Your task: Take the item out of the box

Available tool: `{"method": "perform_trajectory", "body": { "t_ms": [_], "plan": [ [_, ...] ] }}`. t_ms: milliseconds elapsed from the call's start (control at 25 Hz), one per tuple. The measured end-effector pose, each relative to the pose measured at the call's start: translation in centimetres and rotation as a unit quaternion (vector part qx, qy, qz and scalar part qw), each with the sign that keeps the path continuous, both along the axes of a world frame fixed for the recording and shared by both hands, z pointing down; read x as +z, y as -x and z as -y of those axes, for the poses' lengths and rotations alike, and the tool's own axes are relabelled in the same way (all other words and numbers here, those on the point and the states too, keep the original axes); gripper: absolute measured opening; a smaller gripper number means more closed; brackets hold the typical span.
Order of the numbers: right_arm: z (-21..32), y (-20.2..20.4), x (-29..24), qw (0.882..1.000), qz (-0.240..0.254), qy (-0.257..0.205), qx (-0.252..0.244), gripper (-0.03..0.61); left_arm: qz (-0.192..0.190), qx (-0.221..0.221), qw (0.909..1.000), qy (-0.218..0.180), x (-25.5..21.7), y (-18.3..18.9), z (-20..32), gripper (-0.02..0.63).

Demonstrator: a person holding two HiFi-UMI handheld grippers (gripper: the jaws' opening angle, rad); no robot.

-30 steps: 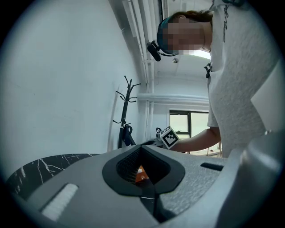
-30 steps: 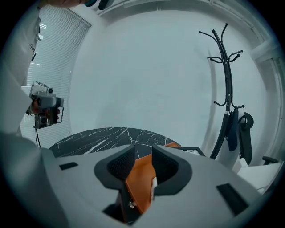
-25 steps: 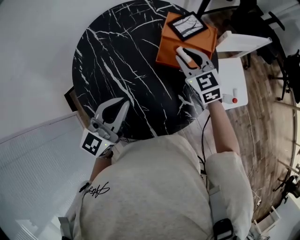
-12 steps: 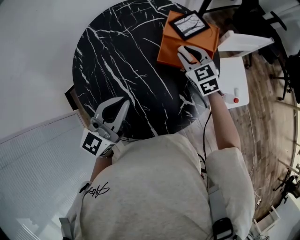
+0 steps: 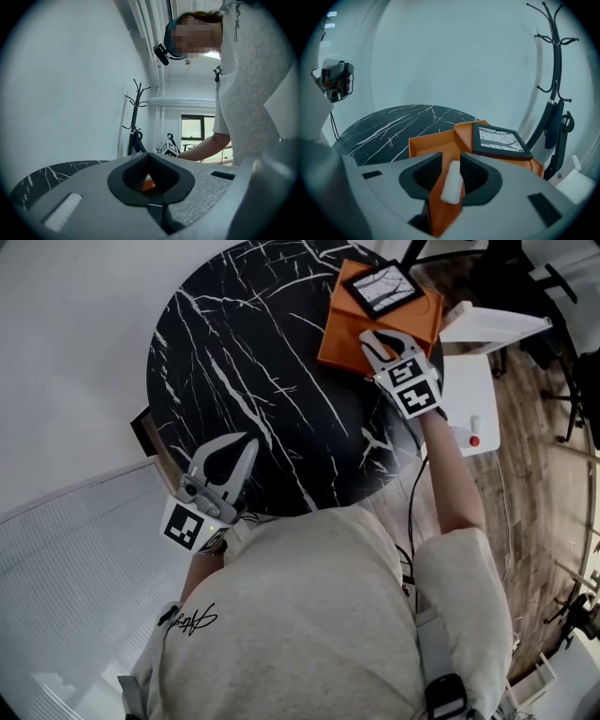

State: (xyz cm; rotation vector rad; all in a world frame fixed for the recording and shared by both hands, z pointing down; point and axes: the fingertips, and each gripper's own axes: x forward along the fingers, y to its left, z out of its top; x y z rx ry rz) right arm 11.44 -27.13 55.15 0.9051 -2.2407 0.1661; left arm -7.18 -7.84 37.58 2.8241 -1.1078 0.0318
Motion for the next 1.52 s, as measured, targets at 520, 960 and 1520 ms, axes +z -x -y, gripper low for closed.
{"method": "perform_trajectory", "body": {
  "t_ms": [520, 960, 1520],
  "plan": [
    [-0.1, 0.1, 3.7, 0.996, -0.063, 0.051, -0.021, 0.098, 0.005, -0.012, 0.9999, -0.001, 0.0, 0.6, -0.3, 0.0],
    [0.6, -0.9, 5.1, 0.992, -0.107, 0.057, -0.012, 0.098, 0.007, -0.019, 0.9998, -0.002, 0.3, 1.1, -0.6, 0.0],
    [2.0, -1.9, 5.5, 0.992, -0.108, 0.063, 0.022, 0.112, 0.008, -0.029, 0.9996, -0.004, 0.2, 1.5, -1.1, 0.0]
  ]
}}
